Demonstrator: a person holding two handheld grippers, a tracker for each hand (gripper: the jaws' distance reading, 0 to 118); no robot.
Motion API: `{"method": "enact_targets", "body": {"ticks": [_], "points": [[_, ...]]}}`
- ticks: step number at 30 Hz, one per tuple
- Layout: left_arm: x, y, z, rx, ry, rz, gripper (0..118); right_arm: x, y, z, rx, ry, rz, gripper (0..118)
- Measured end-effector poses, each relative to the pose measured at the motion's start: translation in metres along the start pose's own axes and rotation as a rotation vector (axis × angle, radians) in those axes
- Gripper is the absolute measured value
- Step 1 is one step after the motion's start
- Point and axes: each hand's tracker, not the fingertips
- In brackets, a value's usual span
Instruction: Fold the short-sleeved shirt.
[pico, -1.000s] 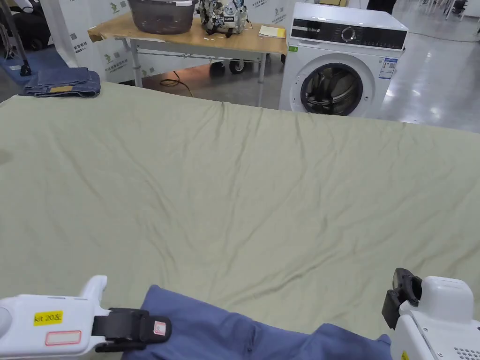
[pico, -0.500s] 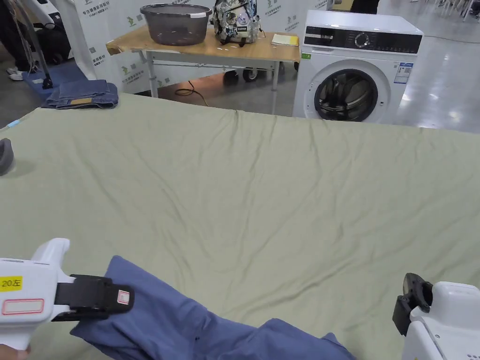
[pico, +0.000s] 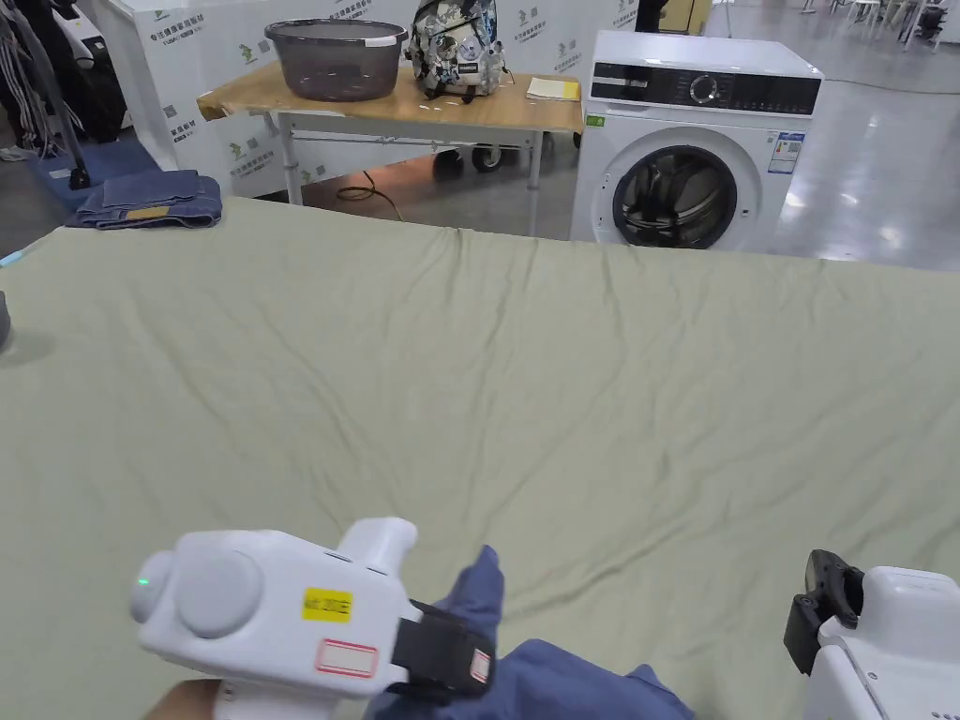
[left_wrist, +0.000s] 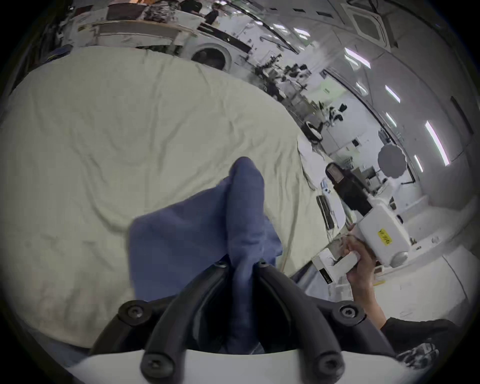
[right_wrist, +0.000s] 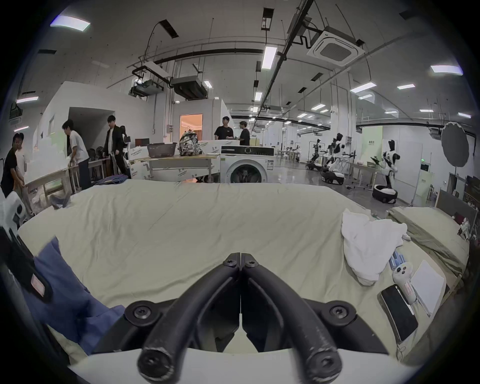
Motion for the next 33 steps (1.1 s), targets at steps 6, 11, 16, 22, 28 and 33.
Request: {"method": "enact_targets", "body": {"ticks": [6, 11, 16, 22, 28, 33], "points": [[0.027, -0.005, -0.083, -0.104, 0.099, -0.051, 5, 0.01, -0.004, 0.003, -0.009, -0.023, -0.017, 0], [0.033, -0.017, -0.128, -0.145, 0.132, -0.033, 5, 0.016, -0.007, 0.004, -0.016, -0.037, -0.023, 0], [0.037, -0.02, -0.126, -0.125, 0.127, 0.008, 5, 0.018, -0.01, 0.003, -0.025, -0.043, -0.028, 0], [0.038, -0.021, -0.12, -0.124, 0.061, 0.013, 6, 0.016, -0.011, 0.001, -0.03, -0.039, -0.03, 0], [0.031, -0.018, -0.096, -0.088, -0.08, 0.05, 36, 0.015, -0.012, 0.003, -0.032, -0.036, -0.021, 0], [0.007, -0.012, -0.079, 0.017, -0.179, 0.128, 35, 0.021, -0.012, 0.004, -0.035, -0.05, -0.03, 0]]}}
